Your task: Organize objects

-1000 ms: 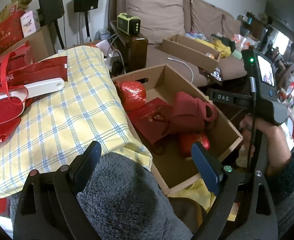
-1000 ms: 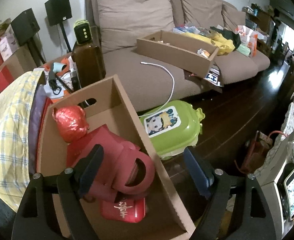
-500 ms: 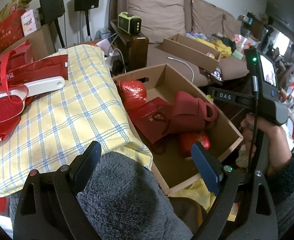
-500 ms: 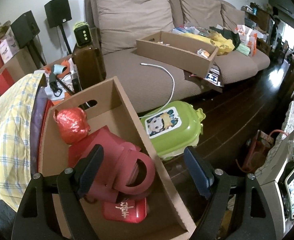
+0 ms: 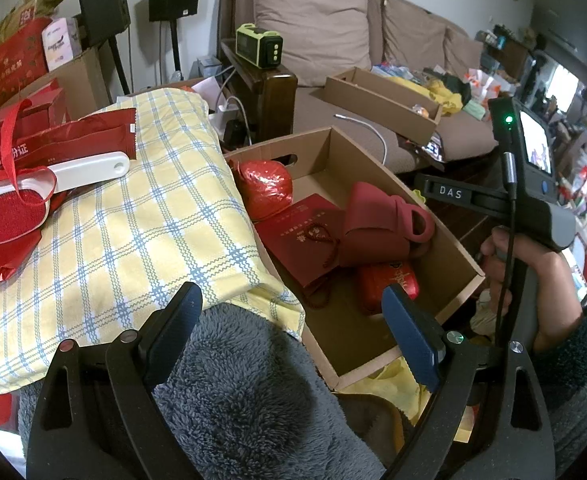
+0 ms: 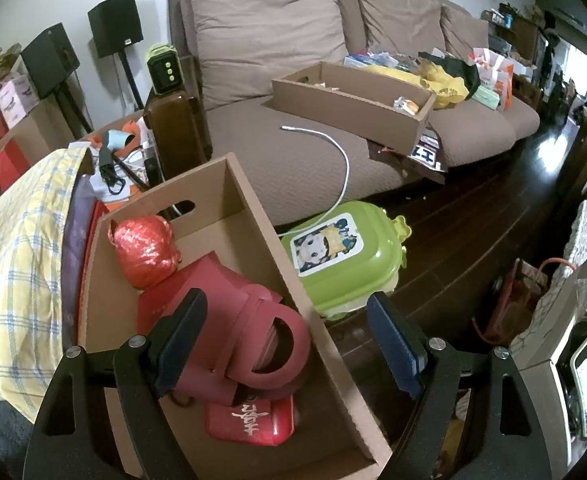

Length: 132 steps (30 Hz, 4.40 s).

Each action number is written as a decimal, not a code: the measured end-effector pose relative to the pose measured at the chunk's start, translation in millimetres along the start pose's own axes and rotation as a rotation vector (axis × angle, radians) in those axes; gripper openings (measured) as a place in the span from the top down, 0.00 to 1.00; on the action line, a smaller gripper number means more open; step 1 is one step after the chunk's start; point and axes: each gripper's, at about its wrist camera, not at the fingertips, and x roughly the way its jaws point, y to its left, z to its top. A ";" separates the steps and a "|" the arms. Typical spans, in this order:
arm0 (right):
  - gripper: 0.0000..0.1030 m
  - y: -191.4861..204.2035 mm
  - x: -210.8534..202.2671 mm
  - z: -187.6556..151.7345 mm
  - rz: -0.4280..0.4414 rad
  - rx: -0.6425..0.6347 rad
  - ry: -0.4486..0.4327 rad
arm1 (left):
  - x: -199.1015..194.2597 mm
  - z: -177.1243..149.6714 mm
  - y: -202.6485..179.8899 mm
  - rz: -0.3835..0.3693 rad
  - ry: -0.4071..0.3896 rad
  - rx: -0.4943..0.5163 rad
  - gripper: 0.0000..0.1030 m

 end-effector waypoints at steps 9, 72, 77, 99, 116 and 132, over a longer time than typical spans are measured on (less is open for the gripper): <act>0.19 -0.2 -0.1 0.4 0.002 0.001 -0.001 | 1.7 -0.6 0.5 -0.001 0.002 0.000 0.12; 0.19 129.6 -115.4 10.3 0.493 -0.133 -0.074 | -116.4 26.2 228.3 0.287 -0.326 -0.417 0.12; 0.19 173.6 -120.0 7.7 0.538 -0.212 -0.041 | -131.8 12.5 282.7 0.352 -0.348 -0.520 0.12; 0.19 293.9 -106.8 -11.0 0.547 -0.429 0.034 | -129.3 -36.7 378.4 0.416 -0.321 -0.696 0.12; 0.79 405.7 -81.2 29.9 0.556 -0.557 0.040 | -131.3 -37.7 378.8 0.346 -0.342 -0.722 0.12; 0.96 408.4 -106.3 116.2 0.949 -0.279 0.130 | -145.4 -45.6 394.2 0.342 -0.378 -0.775 0.12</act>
